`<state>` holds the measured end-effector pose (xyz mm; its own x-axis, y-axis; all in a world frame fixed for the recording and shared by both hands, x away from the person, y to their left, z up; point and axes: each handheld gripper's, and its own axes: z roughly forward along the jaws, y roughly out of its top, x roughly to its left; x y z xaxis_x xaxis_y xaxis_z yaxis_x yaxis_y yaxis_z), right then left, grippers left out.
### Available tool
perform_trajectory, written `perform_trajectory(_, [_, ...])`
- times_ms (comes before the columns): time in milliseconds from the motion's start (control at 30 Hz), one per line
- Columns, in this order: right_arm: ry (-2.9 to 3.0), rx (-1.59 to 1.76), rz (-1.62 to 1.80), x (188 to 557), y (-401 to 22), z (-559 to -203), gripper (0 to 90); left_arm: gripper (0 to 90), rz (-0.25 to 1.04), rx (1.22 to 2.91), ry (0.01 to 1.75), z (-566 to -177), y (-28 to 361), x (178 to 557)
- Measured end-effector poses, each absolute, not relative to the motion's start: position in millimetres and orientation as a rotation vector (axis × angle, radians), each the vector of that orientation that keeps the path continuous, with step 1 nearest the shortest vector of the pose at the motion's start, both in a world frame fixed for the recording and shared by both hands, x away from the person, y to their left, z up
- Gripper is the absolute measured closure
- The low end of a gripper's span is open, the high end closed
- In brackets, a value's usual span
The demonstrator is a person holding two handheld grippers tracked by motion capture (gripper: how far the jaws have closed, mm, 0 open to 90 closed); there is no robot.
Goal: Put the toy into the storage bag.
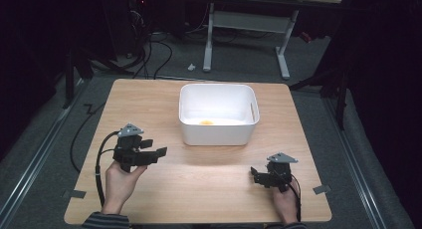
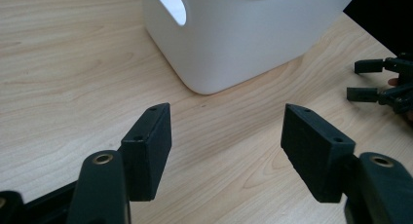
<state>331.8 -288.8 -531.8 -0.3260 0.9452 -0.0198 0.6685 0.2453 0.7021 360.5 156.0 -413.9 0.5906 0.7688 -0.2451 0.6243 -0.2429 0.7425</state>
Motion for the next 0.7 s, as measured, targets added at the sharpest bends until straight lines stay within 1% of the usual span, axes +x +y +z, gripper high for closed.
perform_trajectory(200, [2.080, 1.473, 0.837, 332, -289, -532, 13.9, 35.2, 0.241, 1.996, 1.125, -422, 153, 357])
perform_trajectory(700, [2.080, 1.473, 0.836, 332, -289, -532, 13.9, 33.8, 0.247, 2.036, 1.150, -446, 150, 352])
